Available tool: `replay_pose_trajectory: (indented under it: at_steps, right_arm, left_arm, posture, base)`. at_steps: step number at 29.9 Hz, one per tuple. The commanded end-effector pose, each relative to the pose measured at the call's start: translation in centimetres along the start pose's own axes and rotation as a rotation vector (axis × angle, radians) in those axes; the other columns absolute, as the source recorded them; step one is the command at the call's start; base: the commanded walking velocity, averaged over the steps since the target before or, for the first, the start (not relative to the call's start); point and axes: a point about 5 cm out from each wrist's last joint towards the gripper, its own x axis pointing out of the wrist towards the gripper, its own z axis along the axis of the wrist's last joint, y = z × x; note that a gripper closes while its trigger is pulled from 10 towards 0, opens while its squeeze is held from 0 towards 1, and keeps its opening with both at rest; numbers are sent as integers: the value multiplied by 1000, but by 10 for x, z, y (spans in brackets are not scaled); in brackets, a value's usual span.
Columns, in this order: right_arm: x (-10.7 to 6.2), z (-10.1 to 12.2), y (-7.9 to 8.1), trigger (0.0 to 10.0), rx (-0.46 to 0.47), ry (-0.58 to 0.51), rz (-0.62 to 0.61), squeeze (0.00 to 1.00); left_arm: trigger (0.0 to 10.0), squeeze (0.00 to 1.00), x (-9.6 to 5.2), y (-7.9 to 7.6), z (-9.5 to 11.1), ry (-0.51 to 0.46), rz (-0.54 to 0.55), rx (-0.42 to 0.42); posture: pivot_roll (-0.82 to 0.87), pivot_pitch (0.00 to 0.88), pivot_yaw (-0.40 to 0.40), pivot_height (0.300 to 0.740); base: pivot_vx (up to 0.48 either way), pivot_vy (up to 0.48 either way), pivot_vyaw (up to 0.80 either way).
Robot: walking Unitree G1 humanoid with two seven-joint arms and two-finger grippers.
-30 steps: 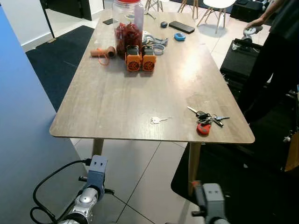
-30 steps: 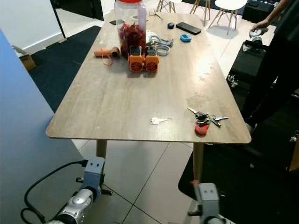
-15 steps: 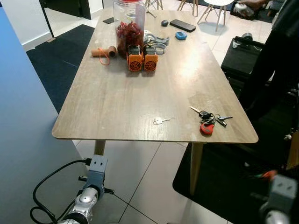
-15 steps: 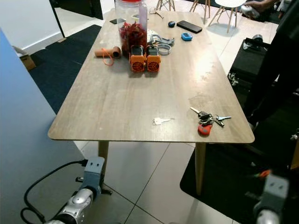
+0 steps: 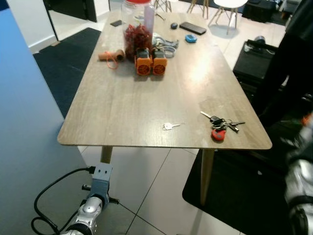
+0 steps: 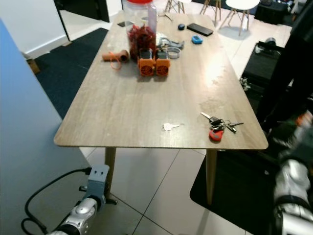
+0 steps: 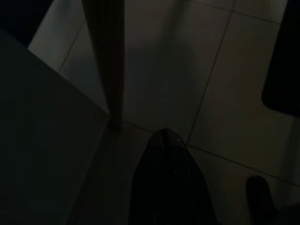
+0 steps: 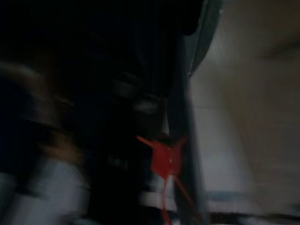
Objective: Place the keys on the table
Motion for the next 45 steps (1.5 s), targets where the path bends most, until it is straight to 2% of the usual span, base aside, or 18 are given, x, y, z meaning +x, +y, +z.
replay_pose_trajectory:
  at_steps: [1,2,4,5,6,7,8,9,11,12,14,20,26,34,45]
  right_arm:
    - [4,1,25,10000,-30,17,155,0]
    - [4,1,25,10000,-30,17,155,0]
    - [8,8,56,10000,-37,2,307,0]
    - [8,8,56,10000,-37,2,307,0]
    - [9,10,66,10000,-37,-3,357,0]
    - [9,10,66,10000,-37,-3,357,0]
    - [10,12,80,10000,-37,-3,418,0]
    - [10,12,80,10000,-37,-3,418,0]
    - [8,15,100,10000,-46,1,515,0]
    - [8,15,100,10000,-46,1,515,0]
    - [4,15,116,10000,-74,18,629,0]
    - [-3,15,127,10000,-127,53,746,0]
    - [-5,14,129,10000,-146,67,776,0]
    - [-22,4,133,10000,-288,140,912,0]
    - [-24,-1,118,10000,-307,200,865,0]
  left_arm:
    - [10000,0,-2,3,-7,27,5,2]
    - [10000,0,-2,3,-7,27,5,2]
    - [10000,0,-2,3,-7,27,7,1]
    - [10000,0,-2,3,-7,27,7,1]
    - [10000,0,-2,3,-7,26,8,0]
    - [10000,0,-2,3,-7,26,8,0]
    - [10000,0,-2,4,-7,26,10,-1]
    - [10000,0,-2,4,-7,26,10,-1]
    - [10000,0,-3,4,-7,26,12,-2]
    - [10000,0,-3,4,-7,26,12,-2]
    - [10000,0,-3,4,-9,28,13,-3]
    - [10000,0,-4,5,-10,30,13,-3]
    - [10000,0,-4,5,-9,29,13,-2]
    - [10000,0,-3,7,-8,26,17,0]
    - [10000,0,-2,6,-6,22,9,6]
  posture:
    - [23,11,-25,740]
    - [23,11,-25,740]
    - [28,10,-30,740]
    - [28,10,-30,740]
    - [30,12,-31,740]
    - [30,12,-31,740]
    - [31,15,-31,740]
    - [31,15,-31,740]
    - [31,18,-32,740]
    - [31,18,-32,740]
    - [31,20,-33,740]
    - [35,30,-33,740]
    - [39,31,-35,740]
    - [45,33,-27,740]
    - [42,34,-20,740]
  base:
    - [0,0,0]
    - [0,0,0]
    - [0,0,0]
    - [0,0,0]
    - [0,0,0]
    - [0,0,0]
    - [0,0,0]
    - [0,0,0]
    - [0,0,0]
    - [0,0,0]
    - [0,0,0]
    - [0,0,0]
    - [0,0,0]
    - [0,0,0]
    - [0,0,0]
